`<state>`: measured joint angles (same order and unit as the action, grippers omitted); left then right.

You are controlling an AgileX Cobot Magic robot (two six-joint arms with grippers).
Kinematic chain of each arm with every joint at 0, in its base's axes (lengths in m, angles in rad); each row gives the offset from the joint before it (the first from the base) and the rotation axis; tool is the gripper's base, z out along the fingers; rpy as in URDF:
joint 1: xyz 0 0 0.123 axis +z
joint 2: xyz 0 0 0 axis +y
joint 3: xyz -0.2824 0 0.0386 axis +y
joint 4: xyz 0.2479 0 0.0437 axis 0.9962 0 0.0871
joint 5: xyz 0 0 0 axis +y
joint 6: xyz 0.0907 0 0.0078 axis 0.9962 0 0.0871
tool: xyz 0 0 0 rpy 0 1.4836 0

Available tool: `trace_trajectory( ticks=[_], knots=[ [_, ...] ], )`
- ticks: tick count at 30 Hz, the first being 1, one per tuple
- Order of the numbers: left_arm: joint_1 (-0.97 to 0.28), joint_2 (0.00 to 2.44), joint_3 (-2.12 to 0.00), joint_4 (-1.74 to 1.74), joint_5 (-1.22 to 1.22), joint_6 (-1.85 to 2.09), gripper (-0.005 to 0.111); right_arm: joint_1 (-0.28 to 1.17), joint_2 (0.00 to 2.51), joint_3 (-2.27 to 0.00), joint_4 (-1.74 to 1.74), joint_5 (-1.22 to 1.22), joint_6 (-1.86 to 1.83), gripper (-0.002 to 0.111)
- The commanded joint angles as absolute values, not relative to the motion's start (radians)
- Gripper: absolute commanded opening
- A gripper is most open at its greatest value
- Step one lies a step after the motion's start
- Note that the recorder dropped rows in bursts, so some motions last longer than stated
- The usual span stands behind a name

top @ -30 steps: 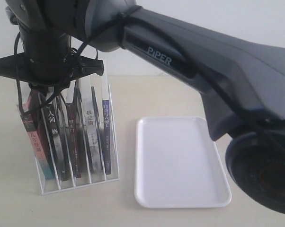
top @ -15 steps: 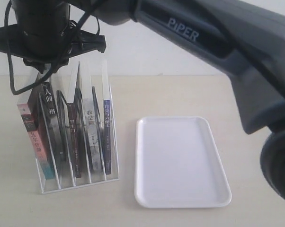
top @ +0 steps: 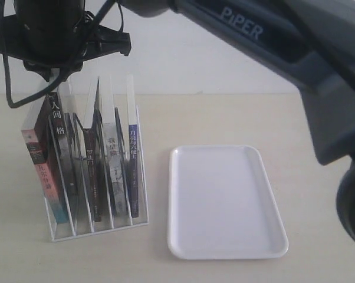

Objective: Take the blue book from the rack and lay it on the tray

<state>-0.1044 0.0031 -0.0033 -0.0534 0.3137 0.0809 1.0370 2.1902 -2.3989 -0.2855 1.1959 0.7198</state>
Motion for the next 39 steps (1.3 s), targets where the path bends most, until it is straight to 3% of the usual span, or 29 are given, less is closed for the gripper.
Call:
trace_trajectory(
  ticks=[1, 39],
  knots=[
    [-0.101, 0.0, 0.0, -0.053, 0.314, 0.074, 0.005, 1.038, 2.209, -2.408, -0.303, 1.185, 0.723, 0.004],
    [-0.101, 0.0, 0.0, -0.053, 0.314, 0.074, 0.005, 1.039, 2.266, -2.408, -0.264, 1.177, 0.709, 0.005]
  ],
)
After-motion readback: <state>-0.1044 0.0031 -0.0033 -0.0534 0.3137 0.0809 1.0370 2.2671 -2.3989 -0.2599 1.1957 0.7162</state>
